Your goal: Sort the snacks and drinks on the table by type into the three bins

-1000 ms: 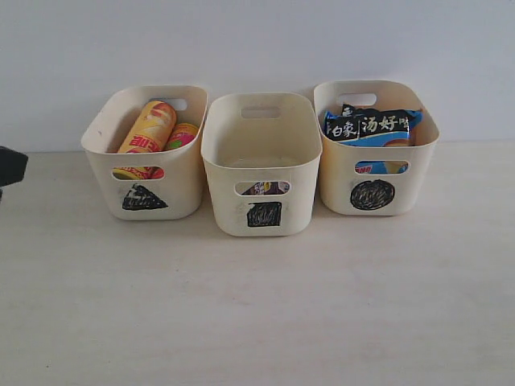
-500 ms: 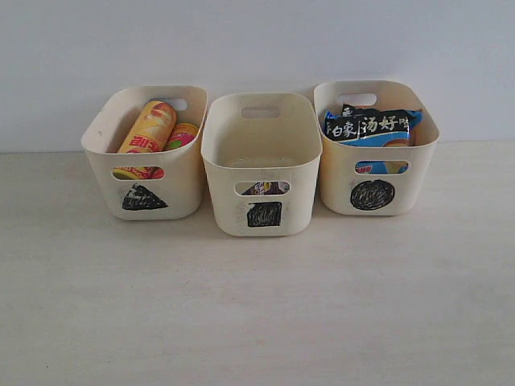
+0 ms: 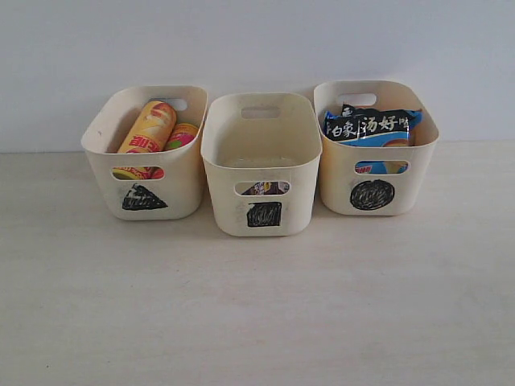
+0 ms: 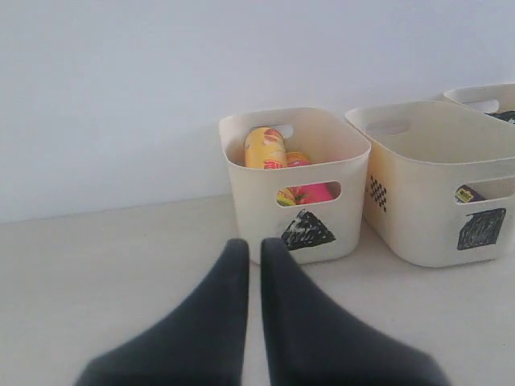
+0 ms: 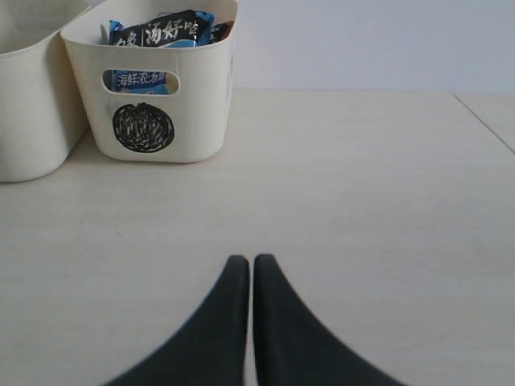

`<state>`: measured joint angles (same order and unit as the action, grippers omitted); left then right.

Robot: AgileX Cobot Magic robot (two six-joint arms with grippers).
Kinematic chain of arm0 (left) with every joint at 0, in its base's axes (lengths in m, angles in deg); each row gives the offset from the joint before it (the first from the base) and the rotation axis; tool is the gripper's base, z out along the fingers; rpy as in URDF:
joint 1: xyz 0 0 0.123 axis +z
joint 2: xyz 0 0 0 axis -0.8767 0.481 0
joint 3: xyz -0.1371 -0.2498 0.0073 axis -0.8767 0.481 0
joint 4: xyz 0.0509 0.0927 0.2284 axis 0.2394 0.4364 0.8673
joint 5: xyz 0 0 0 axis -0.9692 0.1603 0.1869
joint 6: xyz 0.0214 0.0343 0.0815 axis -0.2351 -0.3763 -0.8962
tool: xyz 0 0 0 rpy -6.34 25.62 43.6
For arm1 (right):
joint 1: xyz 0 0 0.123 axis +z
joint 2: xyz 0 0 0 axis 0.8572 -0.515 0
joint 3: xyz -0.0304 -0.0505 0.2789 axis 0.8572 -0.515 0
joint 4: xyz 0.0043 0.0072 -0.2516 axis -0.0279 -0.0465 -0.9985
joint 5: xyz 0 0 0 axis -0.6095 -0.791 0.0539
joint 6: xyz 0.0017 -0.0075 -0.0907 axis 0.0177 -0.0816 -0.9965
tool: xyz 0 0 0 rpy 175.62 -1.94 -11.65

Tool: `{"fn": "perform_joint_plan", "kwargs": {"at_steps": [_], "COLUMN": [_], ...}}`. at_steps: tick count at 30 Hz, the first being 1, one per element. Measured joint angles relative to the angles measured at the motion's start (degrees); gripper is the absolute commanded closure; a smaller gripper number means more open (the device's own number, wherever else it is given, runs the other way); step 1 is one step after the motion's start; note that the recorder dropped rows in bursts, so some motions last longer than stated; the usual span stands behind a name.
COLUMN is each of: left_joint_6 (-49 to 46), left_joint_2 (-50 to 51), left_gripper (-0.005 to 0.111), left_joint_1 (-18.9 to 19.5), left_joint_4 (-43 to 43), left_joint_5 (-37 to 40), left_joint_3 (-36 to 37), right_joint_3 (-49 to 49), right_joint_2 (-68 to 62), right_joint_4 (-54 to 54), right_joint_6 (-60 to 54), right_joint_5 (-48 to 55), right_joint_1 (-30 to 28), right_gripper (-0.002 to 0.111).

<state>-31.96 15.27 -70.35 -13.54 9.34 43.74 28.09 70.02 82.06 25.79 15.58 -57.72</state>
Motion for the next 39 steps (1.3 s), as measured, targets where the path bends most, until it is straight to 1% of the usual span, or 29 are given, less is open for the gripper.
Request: {"fn": "perform_joint_plan", "kwargs": {"at_steps": [7, 12, 14, 18, 22, 32, 39], "left_joint_6": [0.2, -1.9, -3.6, -5.3, -5.3, -5.3, -5.3], "left_joint_2": [-0.8, -6.3, -8.1, -8.7, -8.7, -8.7, -8.7], "left_gripper": [0.102, 0.102, 0.102, 0.102, 0.102, 0.102, 0.102], "left_joint_1": [0.0, 0.8, 1.5, 2.6, 2.7, 2.7, 2.7], "left_joint_4": [-0.7, -4.1, -5.6, -6.8, -7.0, -7.1, -7.3], "left_joint_5": [-0.7, -0.8, 0.3, 1.6, 3.2, 10.0, 10.9], "left_joint_3": [2.2, 4.0, 4.5, 4.9, 4.9, 4.9, 4.9], "right_joint_3": [0.0, 0.0, 0.0, 0.0, 0.0, 0.0, 0.0], "right_joint_2": [0.0, 0.0, 0.0, 0.0, 0.0, 0.0, 0.0], "right_joint_4": [0.0, 0.0, 0.0, 0.0, 0.0, 0.0, 0.0], "right_joint_6": [0.0, 0.0, 0.0, 0.0, 0.0, 0.0, 0.0], "right_joint_5": [0.0, 0.0, 0.0, 0.0, 0.0, 0.0, 0.0], "right_joint_1": [0.0, 0.0, 0.0, 0.0, 0.0, 0.0, 0.0], "right_gripper": [0.108, 0.108, 0.108, 0.108, 0.108, 0.108, 0.108]}}
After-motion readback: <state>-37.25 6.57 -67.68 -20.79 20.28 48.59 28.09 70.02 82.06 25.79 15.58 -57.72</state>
